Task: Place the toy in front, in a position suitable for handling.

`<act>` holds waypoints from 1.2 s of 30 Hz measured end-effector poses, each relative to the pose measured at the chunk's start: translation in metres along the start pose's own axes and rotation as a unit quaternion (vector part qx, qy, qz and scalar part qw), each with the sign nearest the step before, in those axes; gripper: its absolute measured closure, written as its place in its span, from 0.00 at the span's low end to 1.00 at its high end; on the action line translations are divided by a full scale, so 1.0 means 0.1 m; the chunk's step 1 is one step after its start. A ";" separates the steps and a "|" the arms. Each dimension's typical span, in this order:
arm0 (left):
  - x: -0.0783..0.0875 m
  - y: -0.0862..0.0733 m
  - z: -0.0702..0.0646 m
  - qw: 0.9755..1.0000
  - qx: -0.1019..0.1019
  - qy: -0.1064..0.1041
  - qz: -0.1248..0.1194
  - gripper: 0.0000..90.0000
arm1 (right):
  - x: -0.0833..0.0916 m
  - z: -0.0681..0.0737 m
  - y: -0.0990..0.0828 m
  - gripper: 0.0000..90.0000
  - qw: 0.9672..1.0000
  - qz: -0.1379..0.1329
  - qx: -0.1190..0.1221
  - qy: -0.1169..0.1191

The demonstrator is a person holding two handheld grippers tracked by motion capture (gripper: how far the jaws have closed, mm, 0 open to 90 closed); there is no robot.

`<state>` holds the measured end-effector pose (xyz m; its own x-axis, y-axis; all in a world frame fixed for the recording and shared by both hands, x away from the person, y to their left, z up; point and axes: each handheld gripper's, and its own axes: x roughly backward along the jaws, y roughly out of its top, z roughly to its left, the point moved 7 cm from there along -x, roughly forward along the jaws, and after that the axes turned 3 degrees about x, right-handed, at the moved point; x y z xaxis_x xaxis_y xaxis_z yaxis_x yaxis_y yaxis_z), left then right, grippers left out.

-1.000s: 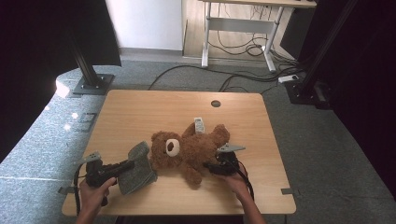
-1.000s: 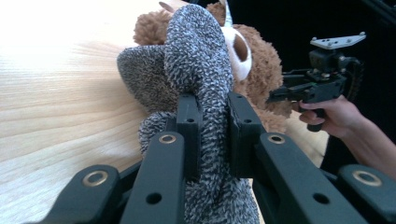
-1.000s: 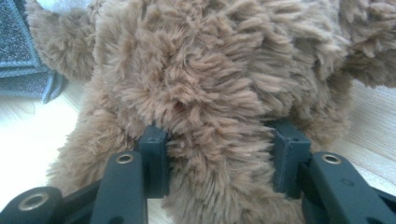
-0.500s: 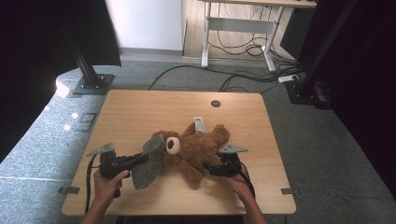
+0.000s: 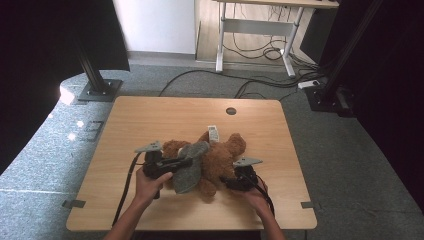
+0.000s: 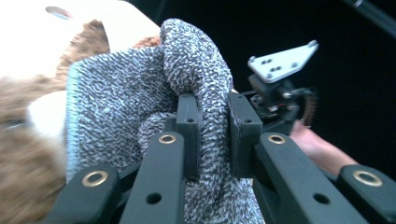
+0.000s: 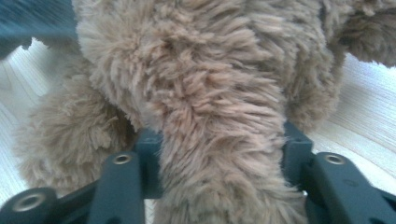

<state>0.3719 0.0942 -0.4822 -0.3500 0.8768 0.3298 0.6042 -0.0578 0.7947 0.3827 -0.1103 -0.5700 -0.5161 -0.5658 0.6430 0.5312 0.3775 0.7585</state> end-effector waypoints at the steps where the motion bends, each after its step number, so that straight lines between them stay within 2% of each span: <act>1: -0.06 -0.01 0.01 1.000 -0.002 0.007 0.004 0.86 | 0.00 0.00 0.00 0.58 1.000 -0.001 0.000 0.001; 4: -0.26 -0.11 0.10 0.998 -0.019 0.056 0.033 0.86 | 0.00 0.00 0.00 0.62 1.000 -0.002 0.003 -0.002; 7: -0.29 -0.19 0.19 0.997 -0.010 0.065 0.034 0.86 | 0.01 0.00 -0.01 0.64 1.000 -0.001 0.001 0.001; 10: -0.23 -0.23 0.25 0.997 -0.005 0.072 0.024 0.87 | 0.00 0.00 -0.02 0.65 1.000 -0.001 0.002 0.008; 14: -0.08 -0.19 0.28 0.993 -0.029 0.109 0.020 0.88 | 0.00 0.01 -0.03 0.67 1.000 0.001 0.005 0.012; 16: 0.02 -0.15 0.33 0.993 -0.026 0.118 0.013 0.88 | 0.00 0.02 -0.04 0.67 1.000 0.003 0.006 0.018; 18: 0.14 -0.09 0.38 0.992 -0.020 0.124 -0.005 0.88 | 0.00 0.02 -0.04 0.67 1.000 0.003 0.007 0.019; 20: 0.28 -0.01 0.46 0.989 -0.012 0.145 -0.027 0.88 | 0.00 0.01 -0.05 0.67 1.000 0.002 0.005 0.019; 22: 0.42 0.05 0.59 0.984 -0.004 0.172 -0.037 0.88 | 0.00 0.00 -0.06 0.68 1.000 0.001 0.004 0.020; 25: 0.52 0.01 0.82 0.980 0.023 0.195 -0.022 0.88 | 0.03 -0.04 -0.08 0.68 1.000 -0.002 0.000 0.020; 28: 0.54 -0.15 1.03 0.975 0.047 0.216 -0.001 0.88 | 0.04 -0.06 -0.10 0.68 1.000 -0.006 0.000 0.018; 31: 0.51 -0.30 1.15 0.974 0.075 0.215 0.011 0.88 | 0.05 -0.07 -0.11 0.68 1.000 -0.007 0.003 0.019; 33: 0.52 -0.35 1.20 0.971 0.076 0.225 0.022 0.88 | 0.05 -0.06 -0.11 0.68 1.000 -0.008 0.003 0.018; 36: 0.64 -0.37 1.30 0.966 0.083 0.243 0.032 0.87 | 0.05 -0.07 -0.12 0.67 1.000 -0.009 0.002 0.020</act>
<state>0.4197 0.2146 -0.5564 -0.5777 0.5441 0.6084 0.7288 0.0082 0.6847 0.3784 -0.1225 -0.5762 -0.4986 -0.6015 0.6242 0.5196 0.3690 0.7706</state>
